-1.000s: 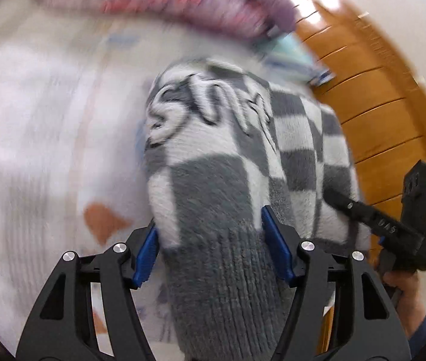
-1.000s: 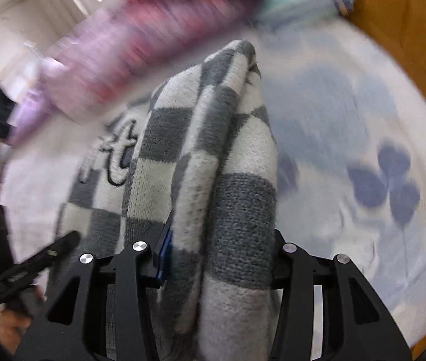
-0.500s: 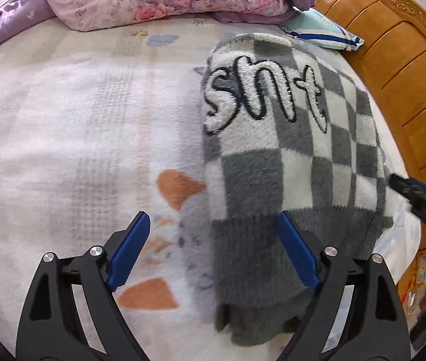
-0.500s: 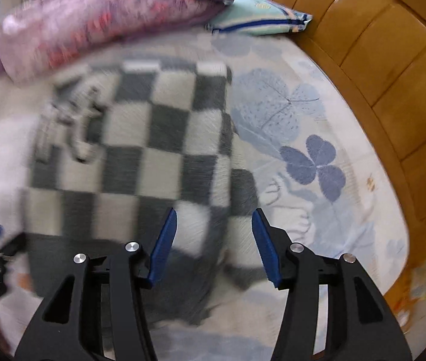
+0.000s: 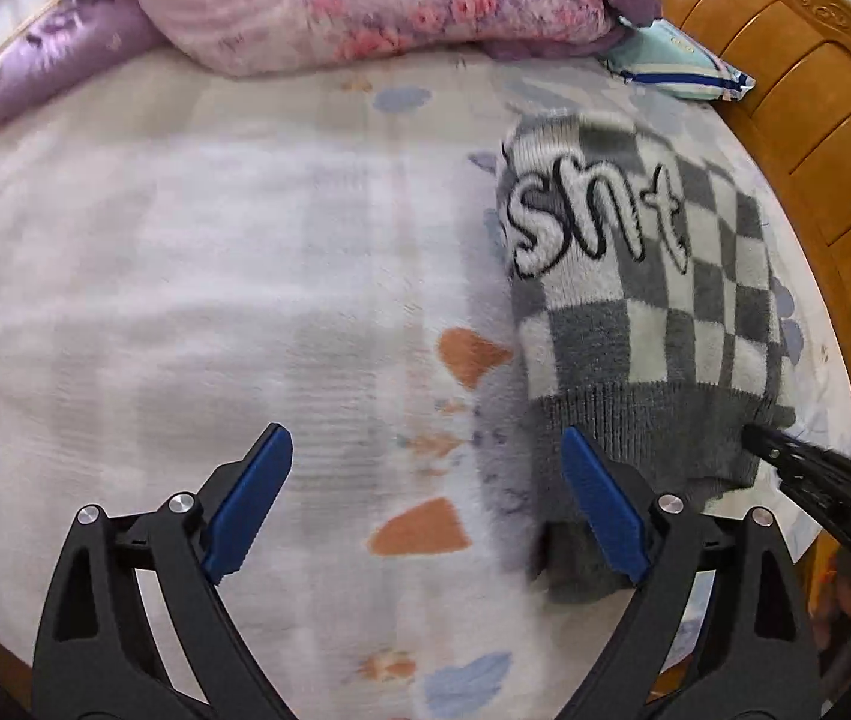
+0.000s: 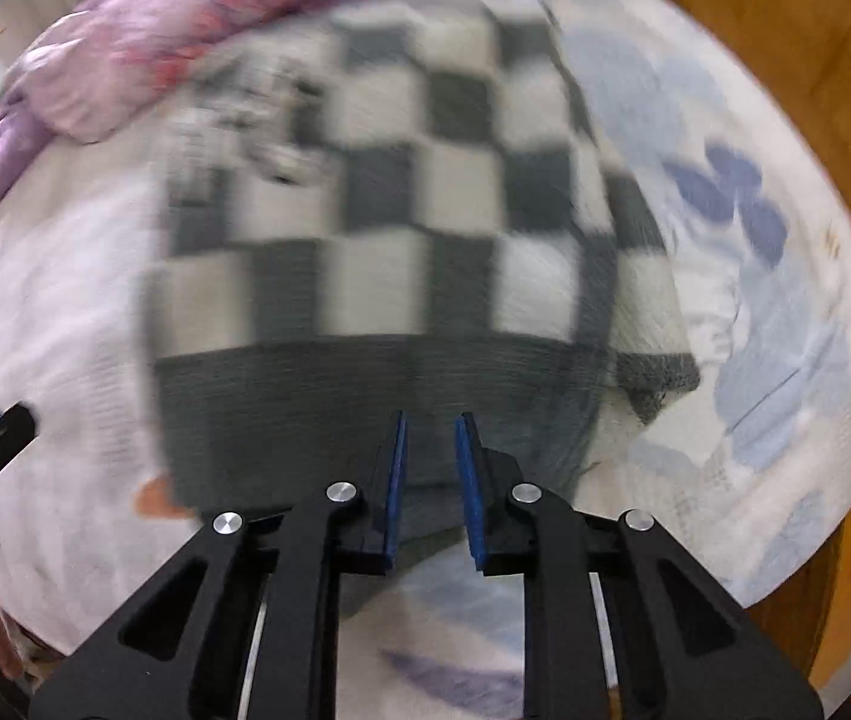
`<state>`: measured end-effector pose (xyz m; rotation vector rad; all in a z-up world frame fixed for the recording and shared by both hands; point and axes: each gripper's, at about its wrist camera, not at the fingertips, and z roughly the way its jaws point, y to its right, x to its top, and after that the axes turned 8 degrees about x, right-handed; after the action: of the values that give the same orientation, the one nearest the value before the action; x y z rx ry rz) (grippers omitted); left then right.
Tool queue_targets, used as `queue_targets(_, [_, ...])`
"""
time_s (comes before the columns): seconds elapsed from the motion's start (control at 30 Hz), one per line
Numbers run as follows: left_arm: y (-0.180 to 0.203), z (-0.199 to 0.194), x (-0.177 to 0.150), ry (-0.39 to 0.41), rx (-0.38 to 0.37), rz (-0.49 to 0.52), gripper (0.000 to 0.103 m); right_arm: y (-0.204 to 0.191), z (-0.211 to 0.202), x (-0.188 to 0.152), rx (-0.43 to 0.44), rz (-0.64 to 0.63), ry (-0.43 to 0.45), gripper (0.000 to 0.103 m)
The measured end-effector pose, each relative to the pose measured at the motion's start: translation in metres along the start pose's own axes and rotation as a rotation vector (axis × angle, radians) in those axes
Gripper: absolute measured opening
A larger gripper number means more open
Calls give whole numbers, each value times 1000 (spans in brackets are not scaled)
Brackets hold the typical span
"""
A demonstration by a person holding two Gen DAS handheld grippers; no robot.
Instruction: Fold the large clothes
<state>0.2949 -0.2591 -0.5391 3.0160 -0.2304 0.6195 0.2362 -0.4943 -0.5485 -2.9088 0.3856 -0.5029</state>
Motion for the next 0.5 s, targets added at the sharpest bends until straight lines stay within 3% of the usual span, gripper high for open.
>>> queue_targets(0.07, [-11,-25,1,23,7,-2,91,-28,-29,-4,27,-11,44,24])
queue_targets(0.13, [-21,-48,3,43,-4,-14,91,-58,-60,-7,13,-24,92,47])
queue_targets(0.33, [-70,-145,-2,153,-9,18,92,-149,-150,-40,-56,-95,210,82])
queue_targets(0.5, [-124,-229,-24,261,-10,44,97,-208,-210,-85,-75,-78,287,85])
